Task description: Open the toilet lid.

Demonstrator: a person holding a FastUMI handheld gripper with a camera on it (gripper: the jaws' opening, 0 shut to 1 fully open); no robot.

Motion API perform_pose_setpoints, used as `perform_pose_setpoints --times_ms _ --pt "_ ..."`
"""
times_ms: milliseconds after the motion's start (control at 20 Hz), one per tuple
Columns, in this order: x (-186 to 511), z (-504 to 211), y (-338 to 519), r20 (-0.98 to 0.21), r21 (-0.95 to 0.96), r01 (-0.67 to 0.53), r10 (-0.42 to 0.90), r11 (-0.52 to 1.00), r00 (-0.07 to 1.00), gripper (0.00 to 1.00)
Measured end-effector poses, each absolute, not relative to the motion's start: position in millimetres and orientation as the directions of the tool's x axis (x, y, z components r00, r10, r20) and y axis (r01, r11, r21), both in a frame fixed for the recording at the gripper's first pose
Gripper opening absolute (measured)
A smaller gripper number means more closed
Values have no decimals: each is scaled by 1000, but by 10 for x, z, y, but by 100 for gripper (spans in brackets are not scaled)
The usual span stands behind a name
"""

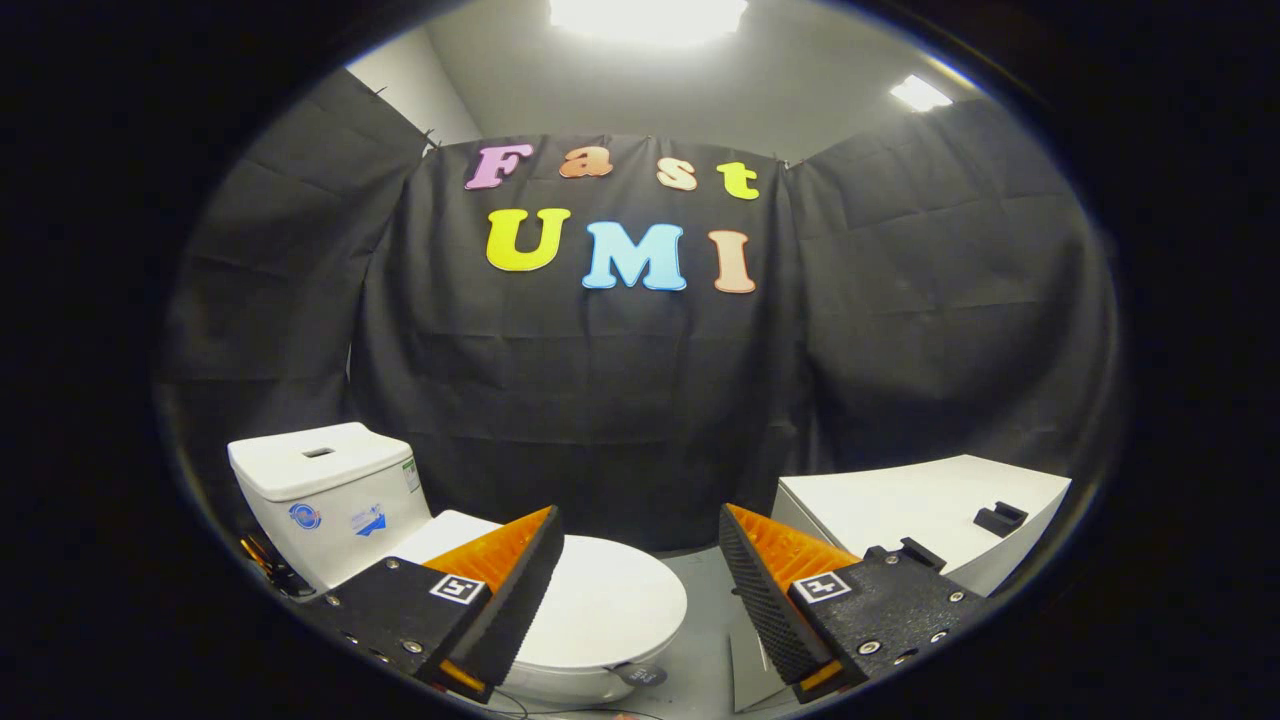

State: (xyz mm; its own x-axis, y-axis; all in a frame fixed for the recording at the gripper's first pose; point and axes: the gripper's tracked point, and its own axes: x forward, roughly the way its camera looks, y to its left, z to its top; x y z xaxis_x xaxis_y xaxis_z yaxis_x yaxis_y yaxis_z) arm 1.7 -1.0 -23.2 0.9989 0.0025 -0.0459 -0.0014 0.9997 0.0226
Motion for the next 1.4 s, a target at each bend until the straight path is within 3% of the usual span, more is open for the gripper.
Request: perform_pose_setpoints --times_ms 500,800,1050,1400 --pt "23 -288 -4 -46 88 3 1 996 999 96" --pt "17 -622 -80 -89 341 39 -9 939 996 96" --pt "35 -1094 -222 -153 562 132 -55 816 987 96" --pt "4 -1969 -335 -326 714 300 -79 633 942 96"
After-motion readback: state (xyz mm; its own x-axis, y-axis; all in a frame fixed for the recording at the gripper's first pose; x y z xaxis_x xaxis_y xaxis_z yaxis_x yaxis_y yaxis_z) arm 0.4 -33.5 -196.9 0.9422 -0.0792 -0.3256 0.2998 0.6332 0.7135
